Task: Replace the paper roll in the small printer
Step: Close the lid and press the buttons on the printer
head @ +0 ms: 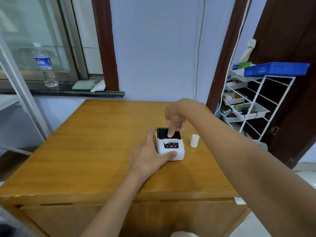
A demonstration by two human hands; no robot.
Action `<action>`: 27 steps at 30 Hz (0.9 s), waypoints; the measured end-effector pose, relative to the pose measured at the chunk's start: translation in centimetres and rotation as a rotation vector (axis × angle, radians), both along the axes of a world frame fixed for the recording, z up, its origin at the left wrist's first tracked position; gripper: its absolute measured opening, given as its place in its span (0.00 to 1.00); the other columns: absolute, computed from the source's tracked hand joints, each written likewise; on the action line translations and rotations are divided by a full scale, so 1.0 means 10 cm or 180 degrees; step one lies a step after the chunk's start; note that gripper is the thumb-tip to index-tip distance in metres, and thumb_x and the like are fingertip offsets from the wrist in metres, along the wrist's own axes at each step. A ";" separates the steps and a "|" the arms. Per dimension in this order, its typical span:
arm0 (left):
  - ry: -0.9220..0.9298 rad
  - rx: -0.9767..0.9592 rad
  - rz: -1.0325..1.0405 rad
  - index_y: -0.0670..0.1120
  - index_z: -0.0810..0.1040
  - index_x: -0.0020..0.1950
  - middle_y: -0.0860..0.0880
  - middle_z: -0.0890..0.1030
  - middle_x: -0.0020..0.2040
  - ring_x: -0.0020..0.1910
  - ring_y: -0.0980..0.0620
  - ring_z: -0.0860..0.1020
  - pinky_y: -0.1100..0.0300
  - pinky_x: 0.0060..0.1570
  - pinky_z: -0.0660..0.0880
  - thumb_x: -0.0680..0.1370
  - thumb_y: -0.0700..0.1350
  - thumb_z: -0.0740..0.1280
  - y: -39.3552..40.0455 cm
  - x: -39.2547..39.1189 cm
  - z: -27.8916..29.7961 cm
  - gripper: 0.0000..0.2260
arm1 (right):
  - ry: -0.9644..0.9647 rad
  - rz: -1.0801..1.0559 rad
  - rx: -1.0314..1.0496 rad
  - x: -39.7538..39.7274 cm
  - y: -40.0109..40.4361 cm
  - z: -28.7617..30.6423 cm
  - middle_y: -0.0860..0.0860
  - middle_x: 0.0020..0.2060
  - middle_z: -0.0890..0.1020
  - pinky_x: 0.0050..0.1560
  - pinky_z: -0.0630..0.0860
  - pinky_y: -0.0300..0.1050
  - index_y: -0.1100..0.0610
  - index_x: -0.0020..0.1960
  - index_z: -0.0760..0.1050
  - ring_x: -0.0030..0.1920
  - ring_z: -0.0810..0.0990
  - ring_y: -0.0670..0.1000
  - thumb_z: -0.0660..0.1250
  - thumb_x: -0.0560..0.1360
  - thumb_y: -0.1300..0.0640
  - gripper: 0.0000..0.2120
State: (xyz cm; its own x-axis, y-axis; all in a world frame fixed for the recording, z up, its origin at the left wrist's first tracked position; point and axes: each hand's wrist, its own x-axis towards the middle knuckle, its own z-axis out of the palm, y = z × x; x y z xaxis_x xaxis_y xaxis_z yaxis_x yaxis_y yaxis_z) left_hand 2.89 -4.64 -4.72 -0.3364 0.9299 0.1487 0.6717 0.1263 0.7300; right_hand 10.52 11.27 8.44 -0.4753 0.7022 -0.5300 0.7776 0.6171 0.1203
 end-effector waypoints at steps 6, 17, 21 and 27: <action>-0.0259 0.0044 -0.0069 0.62 0.55 0.80 0.57 0.75 0.74 0.65 0.47 0.79 0.51 0.61 0.74 0.80 0.58 0.65 -0.03 -0.01 0.01 0.31 | 0.1304 0.0063 0.0921 0.43 -0.47 -0.25 0.46 0.37 0.83 0.44 0.78 0.49 0.53 0.49 0.78 0.44 0.85 0.52 0.70 0.79 0.46 0.10; 0.0034 -0.0216 0.0068 0.62 0.58 0.80 0.56 0.80 0.67 0.61 0.45 0.80 0.51 0.59 0.75 0.80 0.62 0.58 -0.03 0.04 0.03 0.29 | 0.3589 -0.1220 0.1001 0.92 -1.23 -1.23 0.49 0.69 0.73 0.56 0.75 0.50 0.48 0.78 0.67 0.60 0.81 0.55 0.60 0.83 0.52 0.23; 0.0169 -0.0306 0.0228 0.61 0.69 0.75 0.51 0.84 0.56 0.56 0.44 0.80 0.50 0.57 0.76 0.78 0.62 0.57 0.03 0.04 0.02 0.25 | 0.3830 -0.1160 0.0448 0.84 -1.14 -1.21 0.45 0.65 0.75 0.61 0.75 0.50 0.45 0.77 0.68 0.64 0.78 0.52 0.59 0.83 0.52 0.22; 0.0100 -0.0308 0.0494 0.61 0.71 0.72 0.53 0.84 0.55 0.55 0.45 0.80 0.52 0.52 0.75 0.76 0.63 0.59 0.07 0.11 0.01 0.24 | 0.4016 -0.1410 0.0131 0.83 -0.95 -1.34 0.45 0.58 0.82 0.57 0.78 0.52 0.40 0.81 0.64 0.52 0.78 0.47 0.55 0.78 0.43 0.31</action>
